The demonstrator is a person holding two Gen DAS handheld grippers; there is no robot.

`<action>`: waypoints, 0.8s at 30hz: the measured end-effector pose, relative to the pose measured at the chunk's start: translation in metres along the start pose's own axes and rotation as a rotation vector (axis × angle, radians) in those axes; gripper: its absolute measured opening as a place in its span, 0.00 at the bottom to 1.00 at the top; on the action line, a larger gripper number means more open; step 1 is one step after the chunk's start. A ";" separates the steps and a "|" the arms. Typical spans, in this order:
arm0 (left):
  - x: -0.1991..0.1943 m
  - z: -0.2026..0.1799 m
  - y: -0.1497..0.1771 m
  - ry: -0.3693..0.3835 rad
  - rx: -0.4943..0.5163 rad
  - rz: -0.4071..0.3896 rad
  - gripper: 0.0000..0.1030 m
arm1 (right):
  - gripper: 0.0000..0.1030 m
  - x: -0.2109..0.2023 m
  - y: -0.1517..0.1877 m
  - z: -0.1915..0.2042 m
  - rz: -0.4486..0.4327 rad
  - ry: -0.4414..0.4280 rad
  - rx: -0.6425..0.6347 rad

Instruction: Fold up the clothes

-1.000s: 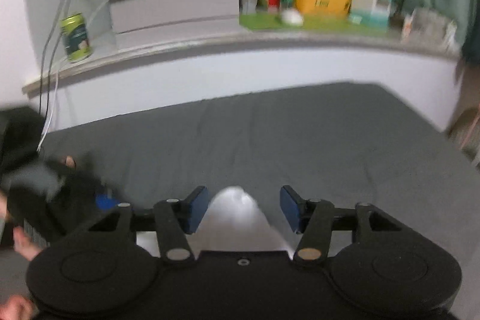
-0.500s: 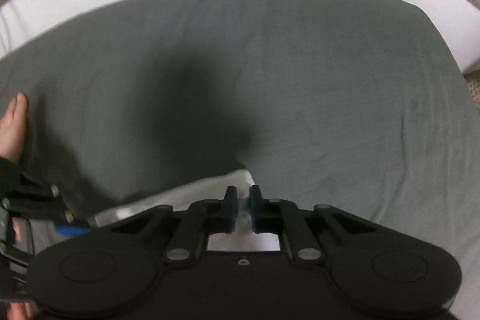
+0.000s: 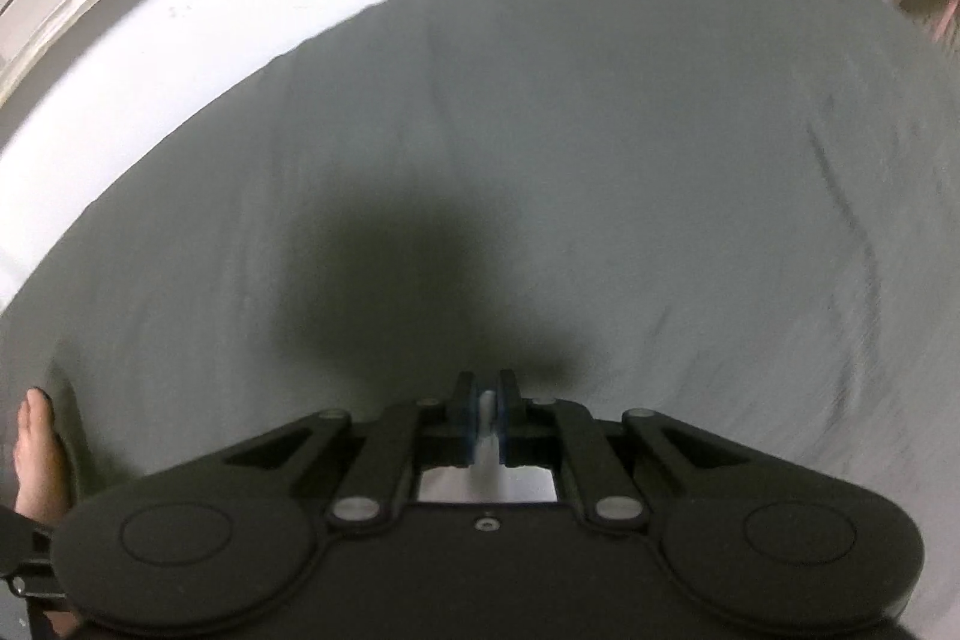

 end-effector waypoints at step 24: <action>-0.003 -0.001 0.000 -0.012 -0.013 -0.003 0.07 | 0.54 -0.046 0.093 0.010 -0.301 0.139 -0.370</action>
Point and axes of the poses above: each gripper's, at about its wrist camera, not at the fingertips, and x roughly the way its jaws point, z to its left, y to its underside, the point moved 10 cm from there along x, roughly the way its jaws point, and after that the axes turned 12 degrees about z, right-handed, at the moved point
